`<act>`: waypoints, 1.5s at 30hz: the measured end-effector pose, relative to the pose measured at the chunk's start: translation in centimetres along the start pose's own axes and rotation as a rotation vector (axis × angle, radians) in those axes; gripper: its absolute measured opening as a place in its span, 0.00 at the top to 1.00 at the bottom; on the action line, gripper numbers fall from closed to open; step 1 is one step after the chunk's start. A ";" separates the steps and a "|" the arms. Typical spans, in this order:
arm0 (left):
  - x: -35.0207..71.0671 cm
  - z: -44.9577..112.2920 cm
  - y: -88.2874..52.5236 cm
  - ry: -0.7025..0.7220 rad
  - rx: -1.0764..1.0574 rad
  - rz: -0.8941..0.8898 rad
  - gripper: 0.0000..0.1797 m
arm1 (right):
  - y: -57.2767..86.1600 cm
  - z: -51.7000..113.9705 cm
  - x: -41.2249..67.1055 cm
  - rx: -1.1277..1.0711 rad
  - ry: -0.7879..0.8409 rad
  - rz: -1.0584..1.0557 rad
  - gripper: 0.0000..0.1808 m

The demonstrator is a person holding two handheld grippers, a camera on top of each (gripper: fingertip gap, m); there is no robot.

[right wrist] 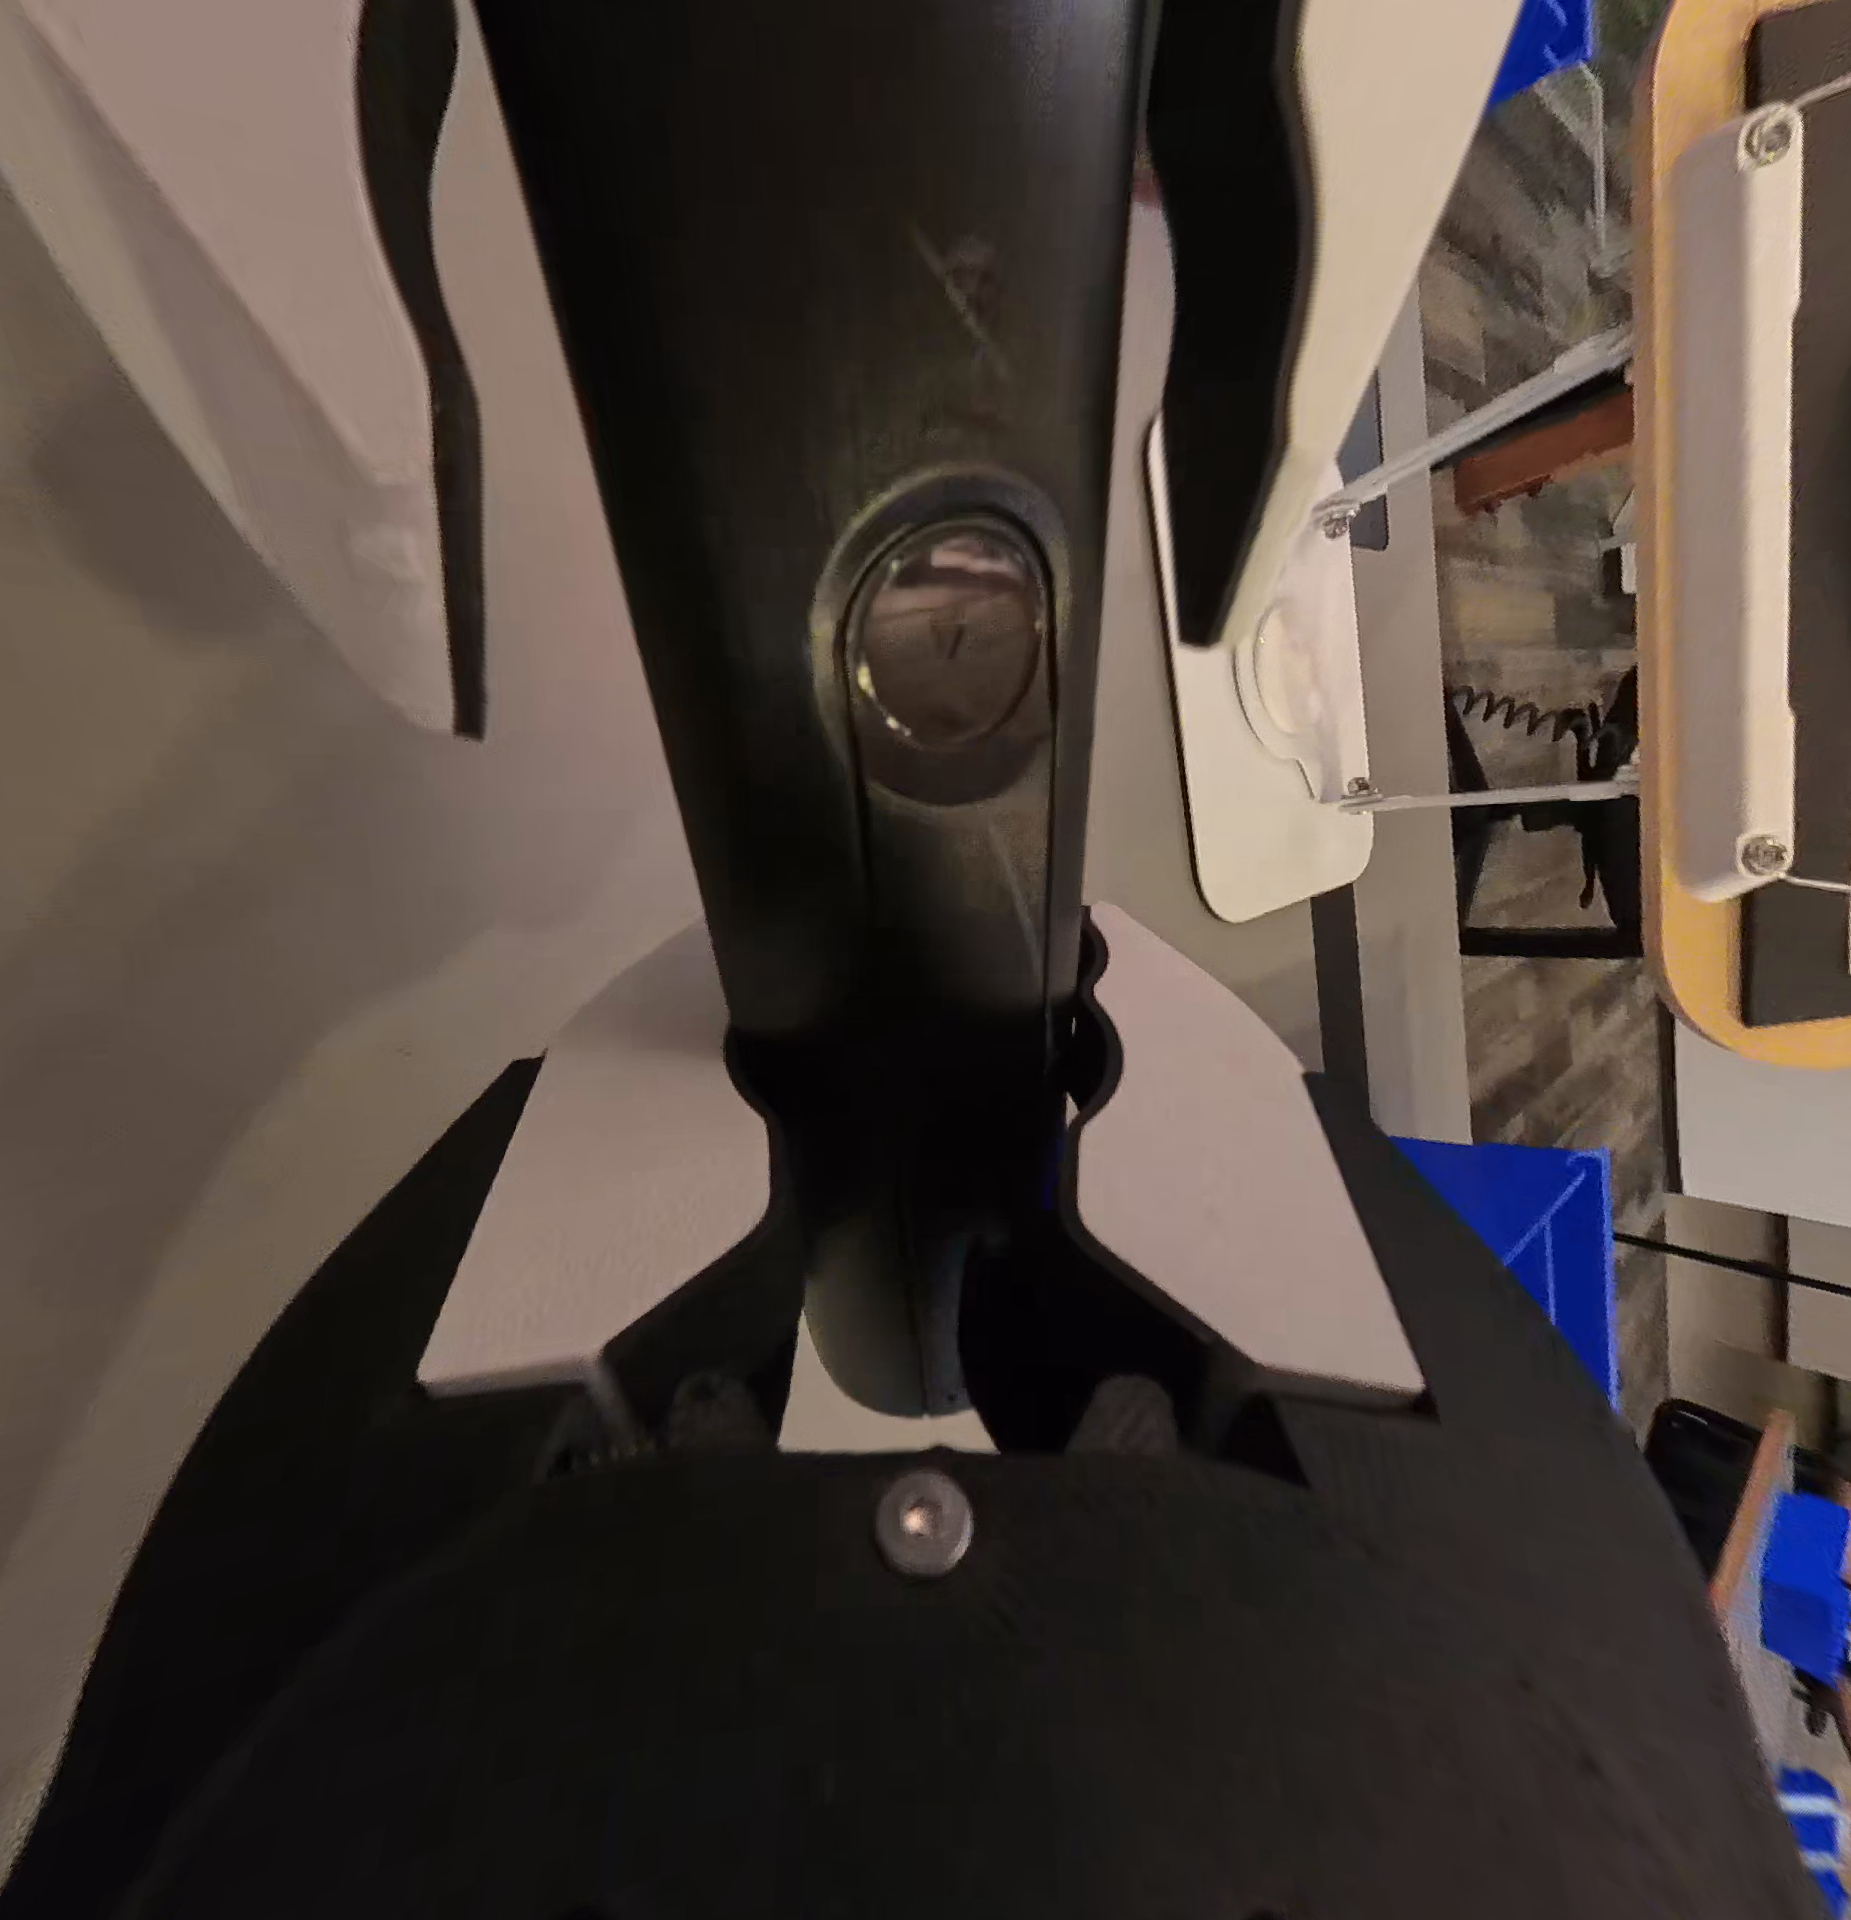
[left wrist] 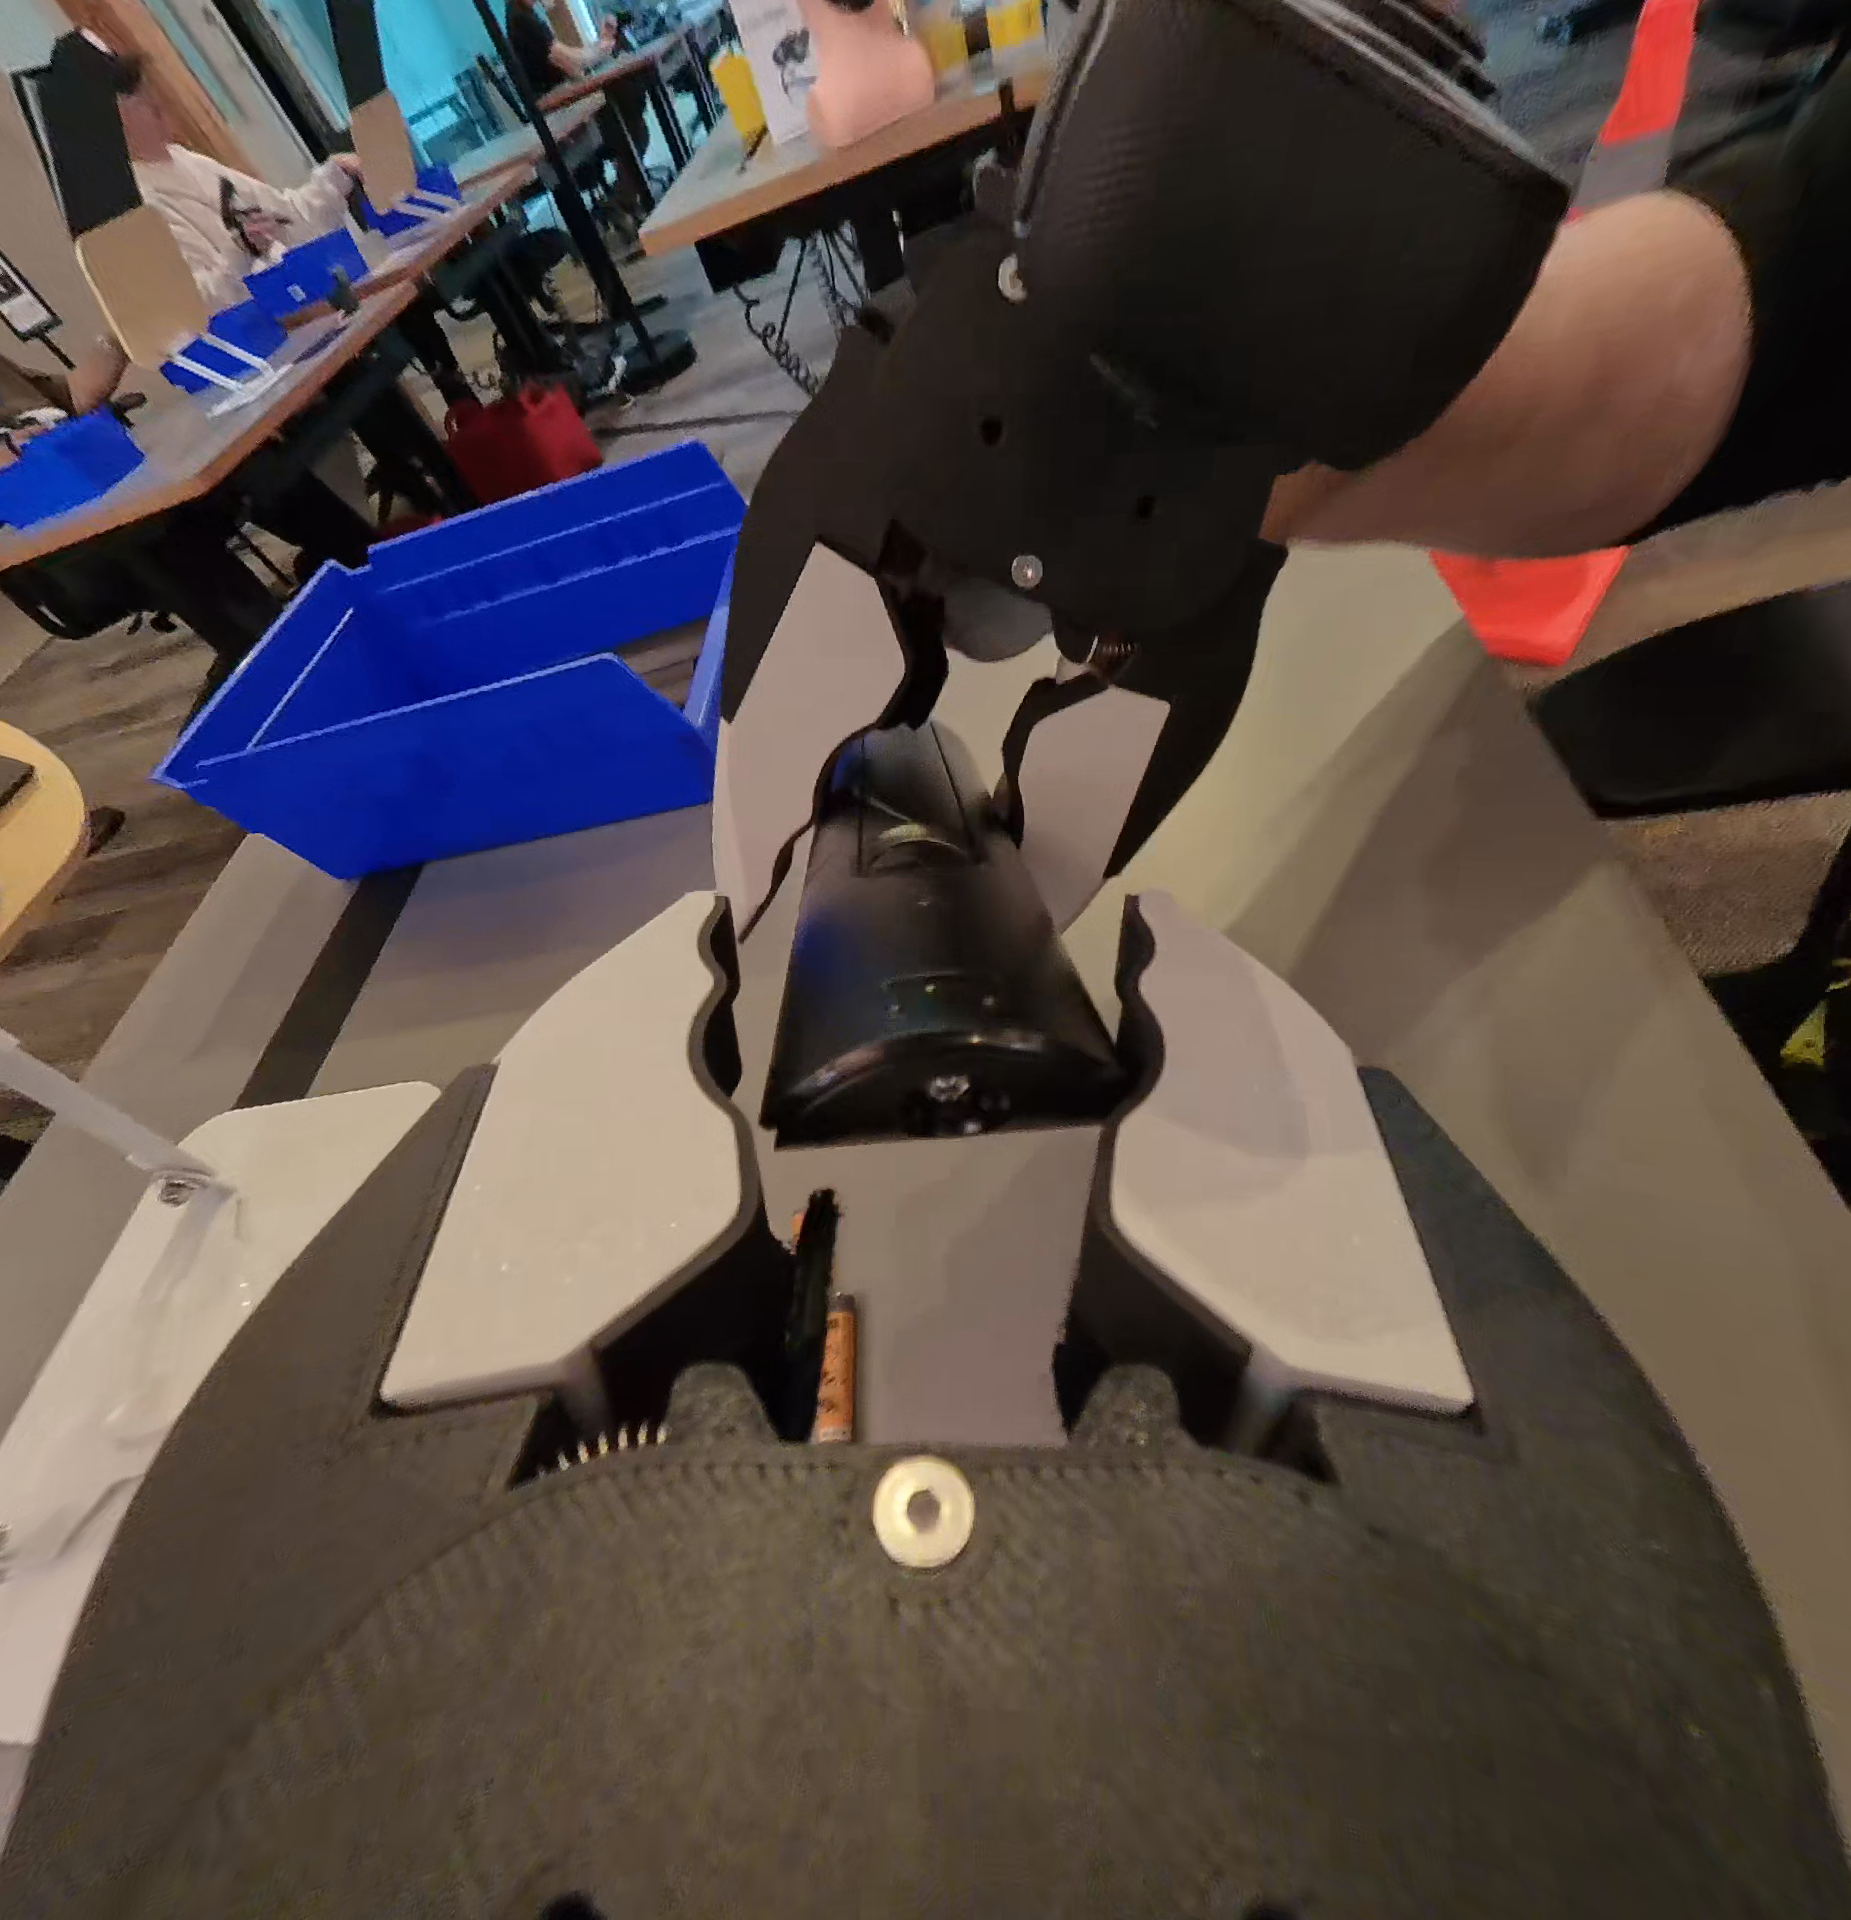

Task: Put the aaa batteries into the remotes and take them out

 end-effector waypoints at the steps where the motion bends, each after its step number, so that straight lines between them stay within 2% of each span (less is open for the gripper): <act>1: 0.1 0.0 0.1 0.028 0.001 -0.020 0.61 | -0.3 0.1 0.2 0.016 0.011 0.010 0.70; 5: 1.7 -1.0 -0.1 0.256 0.038 -0.130 0.61 | -1.9 0.6 1.7 0.176 0.162 0.163 0.71; 7: 2.1 -1.2 -0.2 0.326 0.039 -0.170 0.63 | -1.8 0.5 2.3 0.187 0.216 0.209 0.71; 18: 3.0 -2.2 -0.4 0.530 0.057 -0.222 0.66 | -2.1 -0.1 4.1 0.226 0.336 0.253 0.70; 21: 2.9 -3.1 -0.5 0.614 0.012 -0.260 0.66 | -2.5 -1.1 4.5 0.340 0.413 0.309 0.64; 25: 2.8 -4.3 0.1 0.695 -0.140 -0.263 0.66 | -2.1 -3.6 5.3 0.640 0.634 0.501 0.64; 29: 2.7 -4.4 0.7 0.694 -0.233 -0.211 0.66 | -1.5 -4.3 6.5 0.937 0.780 0.692 0.69; 31: 2.6 -4.2 1.0 0.670 -0.270 -0.187 0.66 | -1.4 -4.0 7.0 1.018 0.815 0.750 0.70; 33: 2.5 -3.9 1.3 0.632 -0.288 -0.156 0.66 | -1.1 -4.2 7.5 1.089 0.865 0.799 0.78; 35: 2.3 -3.8 1.4 0.600 -0.302 -0.132 0.66 | -1.7 -3.6 7.8 1.124 0.825 0.796 0.79; 37: 2.2 -3.8 1.6 0.591 -0.329 -0.123 0.66 | -2.5 -3.1 8.1 1.164 0.786 0.794 0.76; 45: 1.9 -4.1 2.0 0.579 -0.354 -0.095 0.66 | -2.7 -2.9 8.4 1.267 0.834 0.816 0.82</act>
Point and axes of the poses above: each gripper's, where its closed fingertips meet, z out along the fingers, x out of its top, y = z × x across the jaws, the point moved 3 cm from there along -z, back along the fingers, and after that the axes turned 5 degrees about z, right-handed, at the moved point
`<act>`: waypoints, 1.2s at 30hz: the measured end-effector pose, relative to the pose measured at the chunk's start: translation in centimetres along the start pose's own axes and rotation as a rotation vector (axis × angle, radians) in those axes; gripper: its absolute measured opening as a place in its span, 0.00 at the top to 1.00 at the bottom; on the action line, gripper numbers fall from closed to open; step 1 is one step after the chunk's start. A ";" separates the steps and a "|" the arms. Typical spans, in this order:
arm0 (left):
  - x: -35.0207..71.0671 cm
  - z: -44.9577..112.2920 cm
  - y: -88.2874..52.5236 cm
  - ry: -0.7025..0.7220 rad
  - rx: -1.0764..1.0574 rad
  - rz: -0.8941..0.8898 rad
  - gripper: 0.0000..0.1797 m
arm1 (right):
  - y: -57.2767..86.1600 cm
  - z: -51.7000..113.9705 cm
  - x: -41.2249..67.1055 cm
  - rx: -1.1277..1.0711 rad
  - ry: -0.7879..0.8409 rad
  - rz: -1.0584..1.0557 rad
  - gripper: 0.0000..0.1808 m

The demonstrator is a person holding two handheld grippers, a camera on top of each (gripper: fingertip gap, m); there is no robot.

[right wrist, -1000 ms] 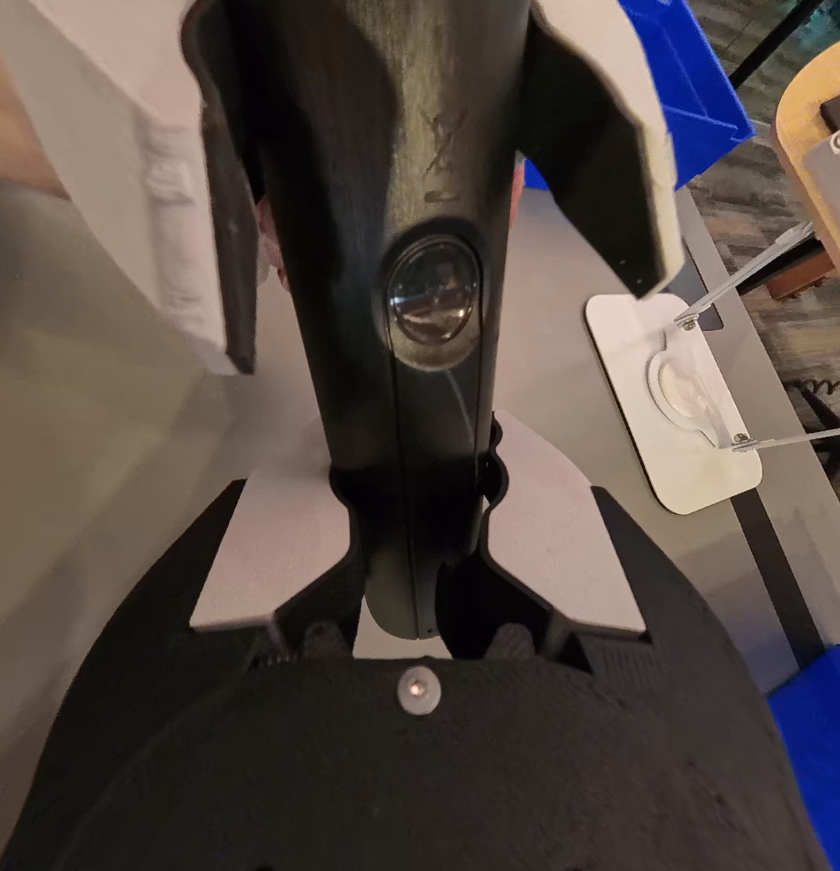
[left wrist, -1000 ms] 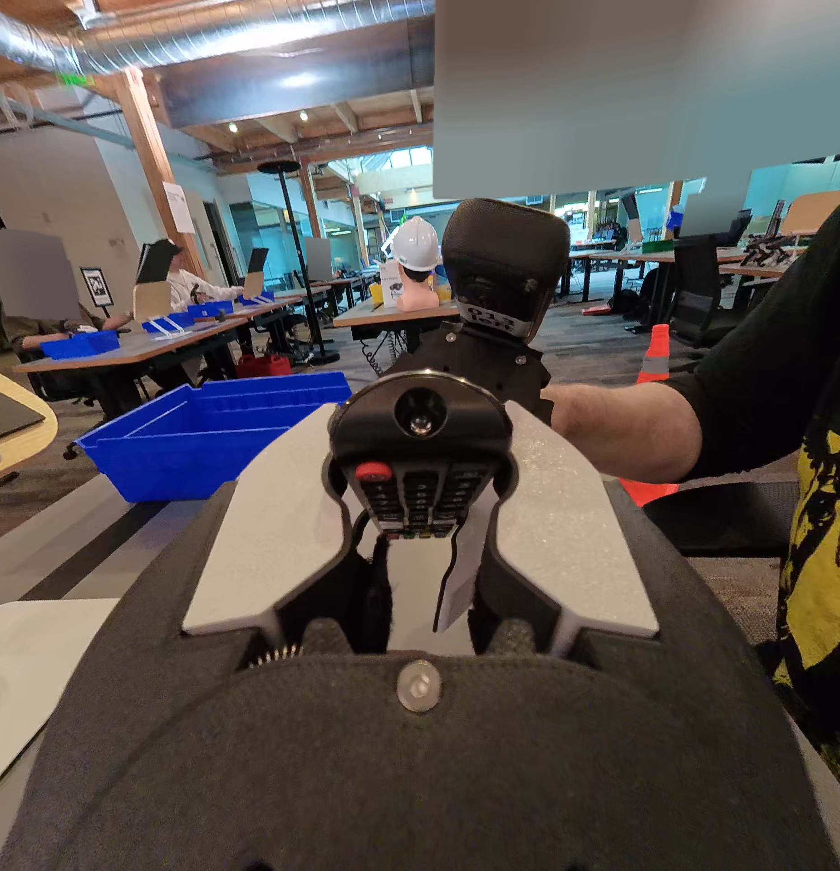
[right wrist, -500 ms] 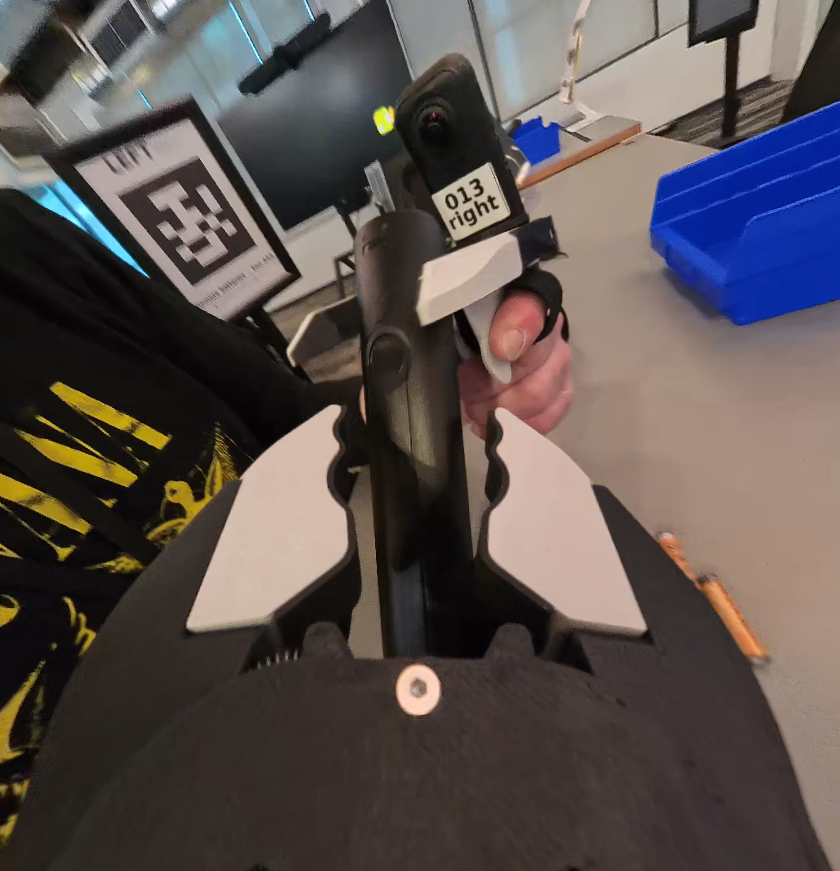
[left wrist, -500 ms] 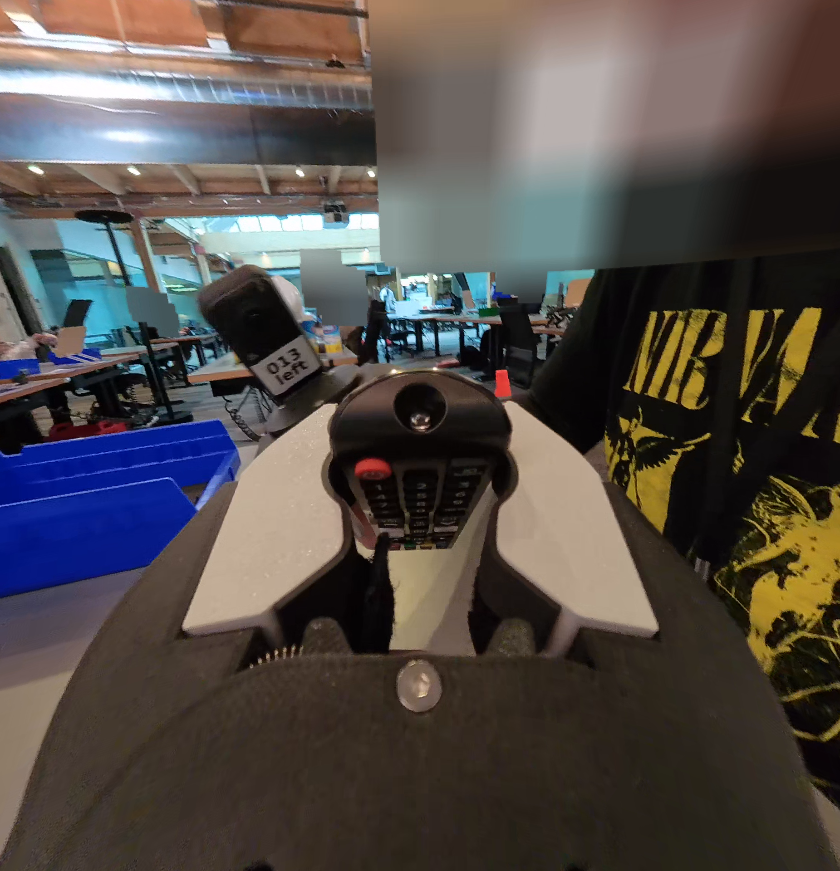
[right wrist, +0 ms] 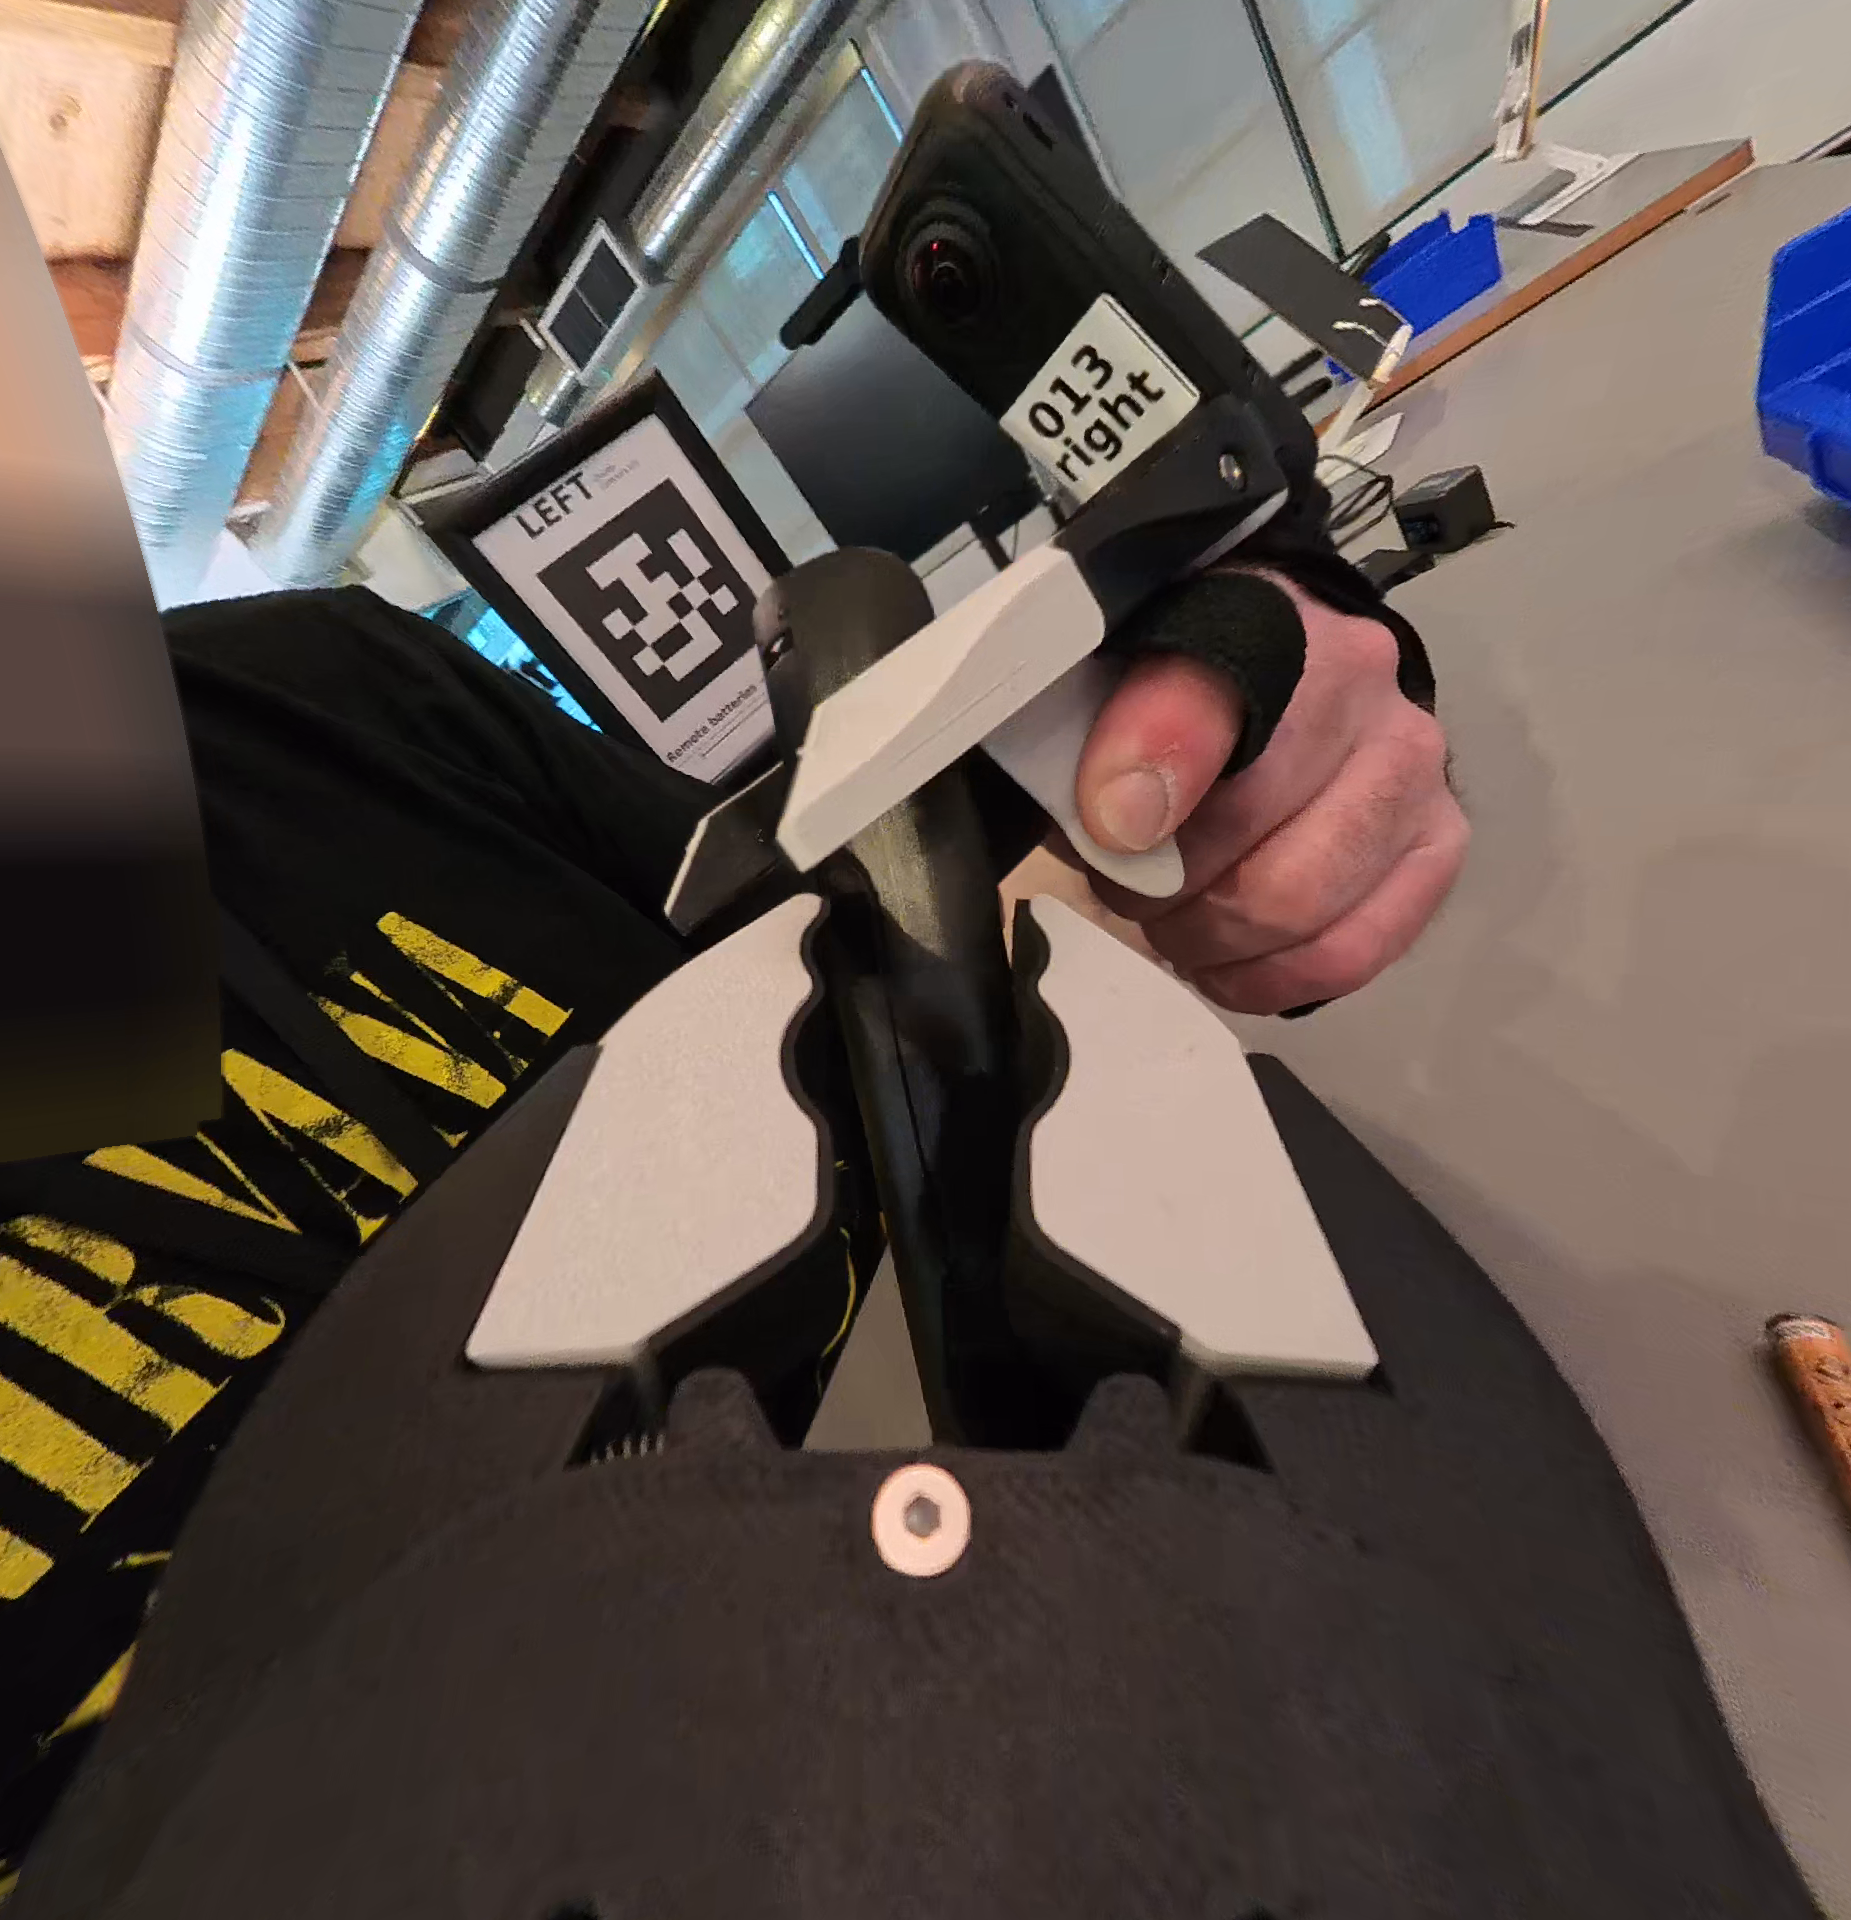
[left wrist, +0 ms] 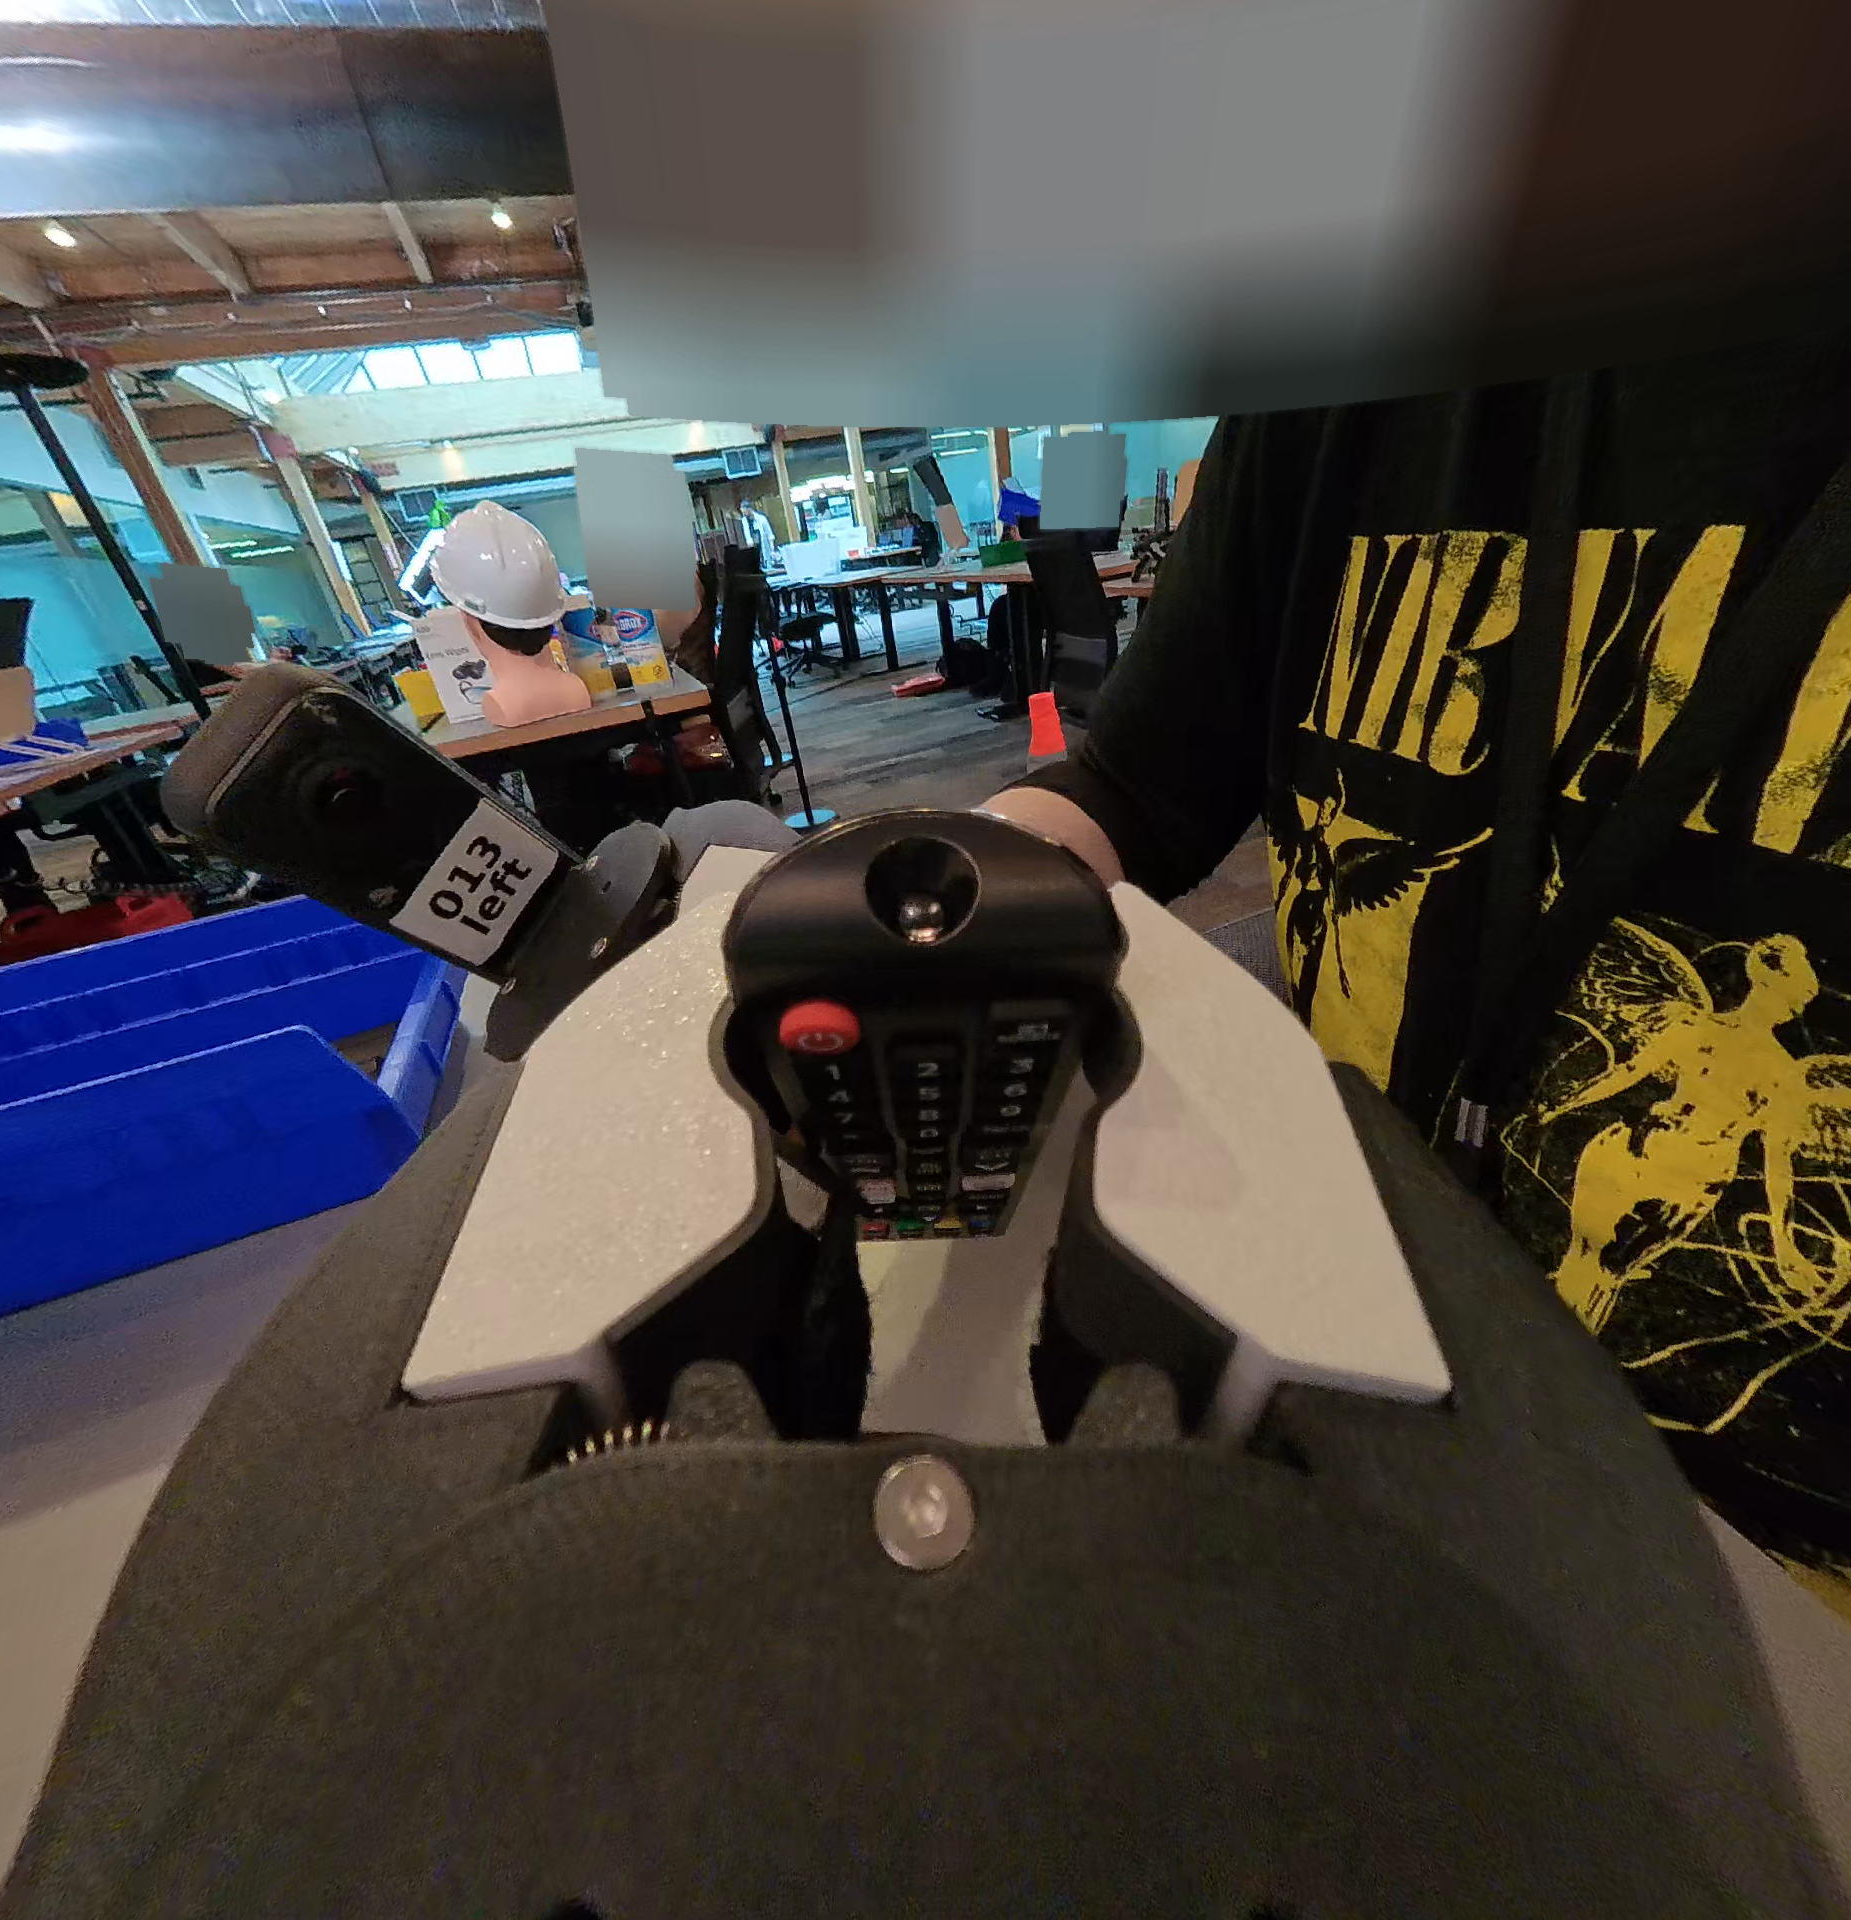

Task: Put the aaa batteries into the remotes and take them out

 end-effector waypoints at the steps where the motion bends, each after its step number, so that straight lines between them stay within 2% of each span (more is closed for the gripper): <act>1: 0.0 0.0 0.0 -0.001 -0.002 0.001 0.66 | 0.0 0.0 0.0 0.002 0.001 -0.010 0.83; 6: 0.3 0.1 0.4 0.009 -0.027 0.017 0.66 | -0.3 0.2 -0.2 0.027 -0.010 -0.070 0.84; 21: -0.4 0.8 0.6 -0.019 -0.052 -0.012 0.67 | 0.7 0.1 -1.0 -0.035 -0.251 -0.218 0.84; 26: -0.9 0.8 0.2 -0.035 -0.035 -0.023 0.68 | 1.3 -0.2 -1.0 -0.092 -0.339 -0.267 0.84; 27: -0.9 0.7 -0.1 -0.034 -0.016 -0.026 0.73 | 1.7 -0.2 -1.0 -0.130 -0.355 -0.291 0.84; 29: -1.0 0.5 -0.2 -0.020 -0.015 -0.037 0.73 | 2.2 -0.1 -1.2 -0.196 -0.404 -0.346 0.85; 30: -0.5 0.4 -0.1 0.024 -0.017 -0.040 0.72 | 1.6 0.0 -0.9 -0.196 -0.408 -0.376 0.86; 34: -0.5 0.3 -0.3 0.033 -0.013 -0.038 0.72 | 1.7 0.0 -0.7 -0.200 -0.400 -0.372 0.85; 36: 0.1 0.2 -0.8 0.035 0.026 -0.006 0.71 | 1.6 -0.2 0.0 -0.148 -0.331 -0.280 0.85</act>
Point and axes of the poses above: each gripper's, where its closed fingertips meet, z out along the fingers, x out of its top, y = z × x across the jaws, the point moved 3 cm from there along -z, back along the fingers, and after that the axes turned 5 degrees about z, right-handed, at the moved point
